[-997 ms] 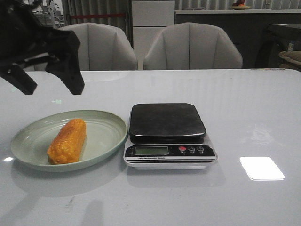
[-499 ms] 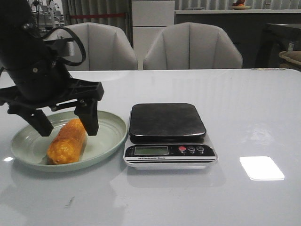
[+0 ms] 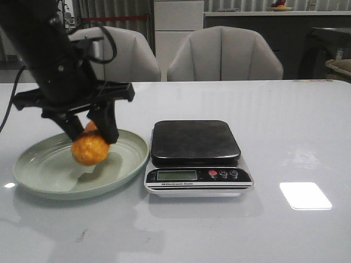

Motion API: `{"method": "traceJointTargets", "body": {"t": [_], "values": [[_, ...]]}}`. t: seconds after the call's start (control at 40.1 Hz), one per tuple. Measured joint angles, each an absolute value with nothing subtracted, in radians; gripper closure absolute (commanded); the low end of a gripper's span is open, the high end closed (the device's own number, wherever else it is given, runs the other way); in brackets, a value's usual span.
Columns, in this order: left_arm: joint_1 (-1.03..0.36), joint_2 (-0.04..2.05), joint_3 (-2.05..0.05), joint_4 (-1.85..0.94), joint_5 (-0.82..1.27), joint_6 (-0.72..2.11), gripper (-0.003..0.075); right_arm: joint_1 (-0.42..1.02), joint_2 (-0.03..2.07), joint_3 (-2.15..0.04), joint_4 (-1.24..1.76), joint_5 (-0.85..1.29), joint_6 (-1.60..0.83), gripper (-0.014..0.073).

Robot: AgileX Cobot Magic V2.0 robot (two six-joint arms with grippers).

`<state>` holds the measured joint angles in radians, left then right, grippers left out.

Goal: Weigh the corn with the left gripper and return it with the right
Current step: 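Reach the left gripper to the corn cob, grasp and lift it, then lower the corn onto the scale and open the left gripper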

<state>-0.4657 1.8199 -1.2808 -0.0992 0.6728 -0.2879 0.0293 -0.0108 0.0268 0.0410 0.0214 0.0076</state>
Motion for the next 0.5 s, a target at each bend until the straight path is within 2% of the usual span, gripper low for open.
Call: {"method": "traceJointTargets", "body": {"t": [0.349, 0.499], "values": [[-0.627, 1.877, -1.457, -0.179, 0.650, -0.288, 0.0598, 0.029, -0.011, 0.027, 0.041, 0.021, 0.008, 0.0384], [-0.664, 1.958, -1.506, -0.205, 0.646, -0.288, 0.0517, 0.029, -0.011, 0.027, 0.041, 0.021, 0.009, 0.0384]]}}
